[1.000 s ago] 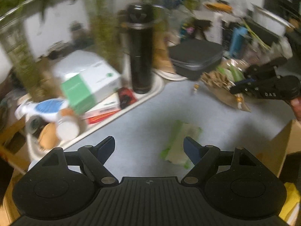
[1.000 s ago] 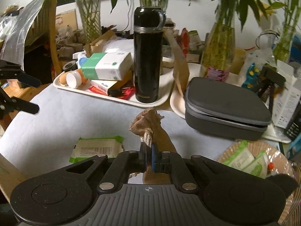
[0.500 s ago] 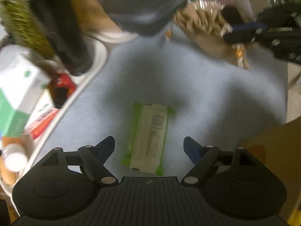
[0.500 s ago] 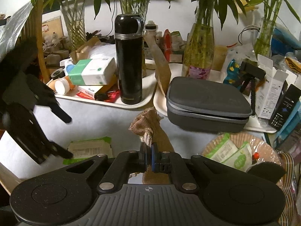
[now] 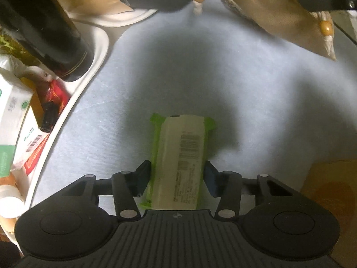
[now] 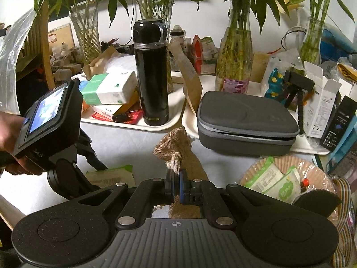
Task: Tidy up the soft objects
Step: 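Grasp the green-edged white wipes packet with the left tool while the right tool holds the pouch, then carry the wipes packet and tan pouch over the cardboard box with both tools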
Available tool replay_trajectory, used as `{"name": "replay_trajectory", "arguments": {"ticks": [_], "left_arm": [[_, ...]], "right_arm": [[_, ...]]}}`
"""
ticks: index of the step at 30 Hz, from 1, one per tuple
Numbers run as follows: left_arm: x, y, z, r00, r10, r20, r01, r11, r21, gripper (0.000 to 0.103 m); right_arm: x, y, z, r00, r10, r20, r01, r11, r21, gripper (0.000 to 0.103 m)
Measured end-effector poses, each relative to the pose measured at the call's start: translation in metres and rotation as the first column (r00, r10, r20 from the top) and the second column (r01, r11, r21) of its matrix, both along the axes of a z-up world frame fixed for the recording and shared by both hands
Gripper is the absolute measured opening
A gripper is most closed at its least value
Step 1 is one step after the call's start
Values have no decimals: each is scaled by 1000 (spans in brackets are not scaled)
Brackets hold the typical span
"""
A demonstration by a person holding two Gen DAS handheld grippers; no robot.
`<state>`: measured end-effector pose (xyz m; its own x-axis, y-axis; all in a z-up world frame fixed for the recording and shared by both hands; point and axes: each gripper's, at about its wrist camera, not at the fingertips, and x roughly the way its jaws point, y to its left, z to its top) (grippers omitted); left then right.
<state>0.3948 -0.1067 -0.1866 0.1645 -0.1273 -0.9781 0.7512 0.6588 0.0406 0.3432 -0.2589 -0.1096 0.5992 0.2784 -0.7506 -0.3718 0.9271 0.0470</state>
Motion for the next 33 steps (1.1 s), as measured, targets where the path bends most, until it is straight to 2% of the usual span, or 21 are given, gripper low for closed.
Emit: {"name": "replay_trajectory", "arguments": {"ticks": [6,12,15,22,30,33], "left_arm": [[2,8,7,998,53,37,-53,999,-1,48],[6,29,33,980,165,107,-160,986,-54,47],[1,43,54,959,229,164,-215,972,-99,47],[-14,66,97,905,341,252,-302,936,-182,47],[-37,92,140,851,451,270,-381,883,-273,47],[-47,98,153,839,477,261,-394,864,-313,47]], "right_arm": [[1,-1,-1,999,-31,-19,31,1000,5,7],[3,-6,2,998,-52,-32,54,997,47,7],[2,-9,6,998,-59,-28,61,995,75,7],[-3,-11,23,999,-43,-30,49,975,218,7],[-21,-10,50,1000,-9,-16,14,950,313,7],[-27,-12,63,1000,-2,-5,4,942,336,7]]}}
